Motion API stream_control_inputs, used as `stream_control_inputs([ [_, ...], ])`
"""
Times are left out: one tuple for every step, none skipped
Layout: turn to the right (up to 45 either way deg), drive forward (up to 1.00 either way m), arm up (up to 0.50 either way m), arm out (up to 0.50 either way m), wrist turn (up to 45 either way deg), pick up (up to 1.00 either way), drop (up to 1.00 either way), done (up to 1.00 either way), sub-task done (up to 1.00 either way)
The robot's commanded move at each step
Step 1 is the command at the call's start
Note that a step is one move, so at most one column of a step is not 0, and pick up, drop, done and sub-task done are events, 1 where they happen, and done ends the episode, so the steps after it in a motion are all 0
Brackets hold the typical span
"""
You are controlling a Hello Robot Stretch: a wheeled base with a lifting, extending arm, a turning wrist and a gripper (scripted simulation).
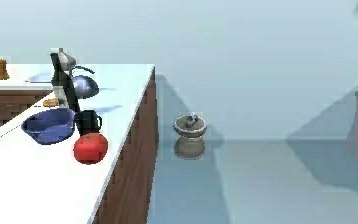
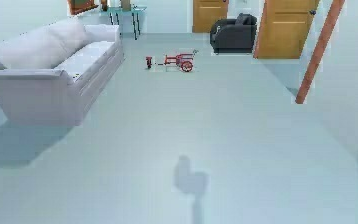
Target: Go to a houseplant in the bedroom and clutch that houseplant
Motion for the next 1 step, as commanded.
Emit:
stream_control_inputs([
  [45.0,0.00,0.00,0.00,0.0,0.00,0.00,0.00,0.00],
])
